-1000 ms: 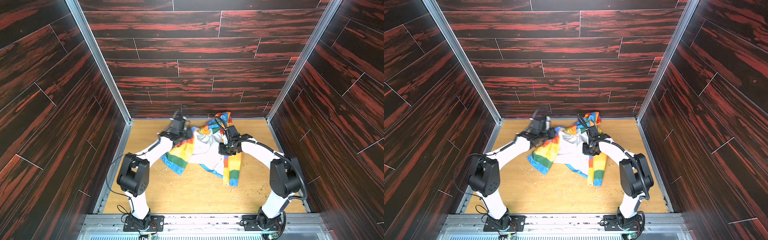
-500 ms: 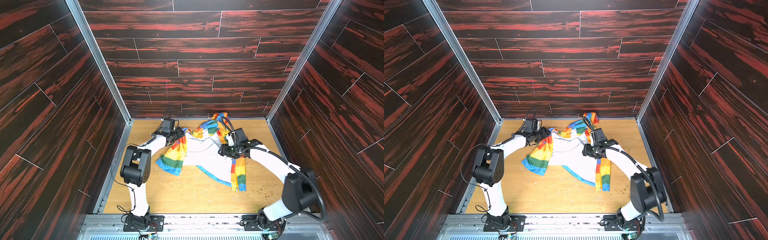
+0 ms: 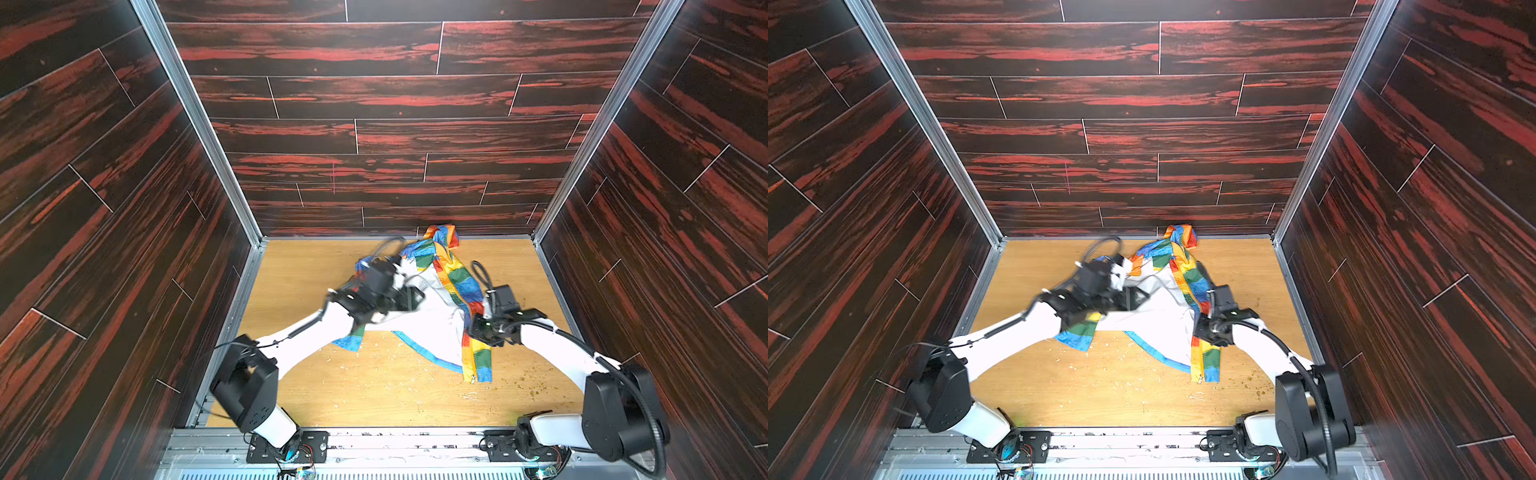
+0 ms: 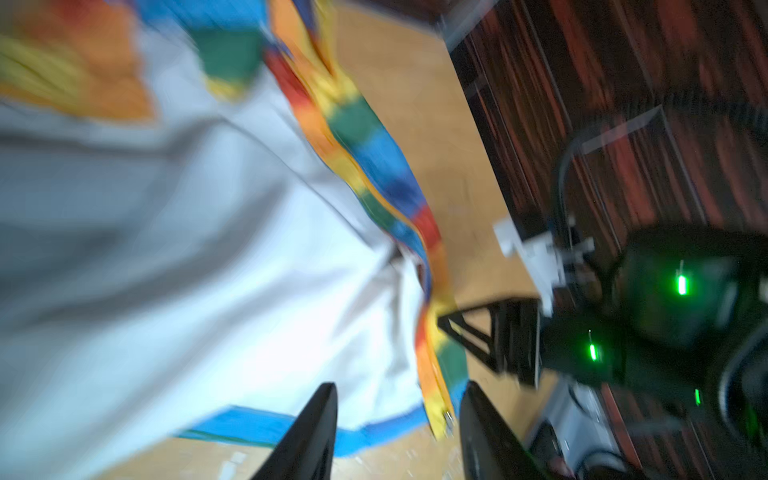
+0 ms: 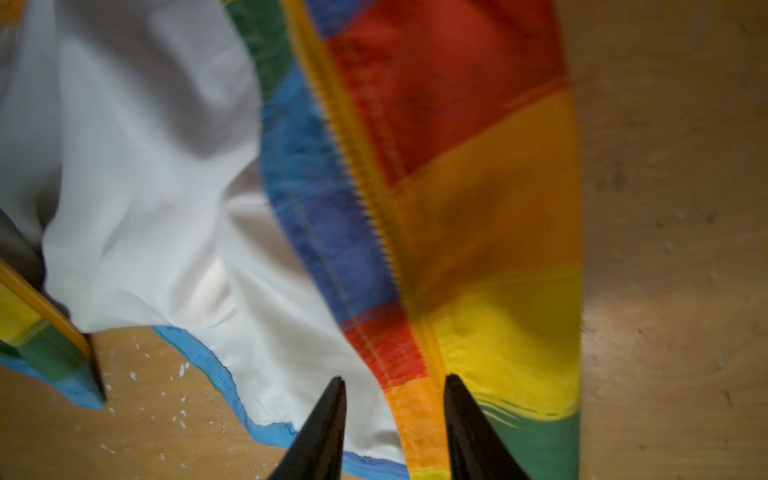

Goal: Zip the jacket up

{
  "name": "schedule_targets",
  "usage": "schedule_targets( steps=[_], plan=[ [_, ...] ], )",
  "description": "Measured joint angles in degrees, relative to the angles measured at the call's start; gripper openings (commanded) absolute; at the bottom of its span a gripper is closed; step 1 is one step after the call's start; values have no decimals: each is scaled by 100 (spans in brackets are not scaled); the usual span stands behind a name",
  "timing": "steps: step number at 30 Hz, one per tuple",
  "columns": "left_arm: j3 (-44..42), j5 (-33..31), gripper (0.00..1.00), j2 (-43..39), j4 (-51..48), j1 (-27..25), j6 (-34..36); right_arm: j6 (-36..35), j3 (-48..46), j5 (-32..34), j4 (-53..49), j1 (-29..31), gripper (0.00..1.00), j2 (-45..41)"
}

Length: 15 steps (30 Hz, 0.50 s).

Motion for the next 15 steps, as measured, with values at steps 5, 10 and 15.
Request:
schedule_targets(
  steps=[5,10,15],
  plan=[
    [153,208,50,986,507,-501,-470,240,-415,-470,146,-778,40,-800],
    [826,254,49,1915,555,-826,-568,310,-479,-713,216,-973,41,-1235],
    [1266,319,48,2295,564,-1060,-566,317,-647,-824,184,-1106,41,-1499]
  ],
)
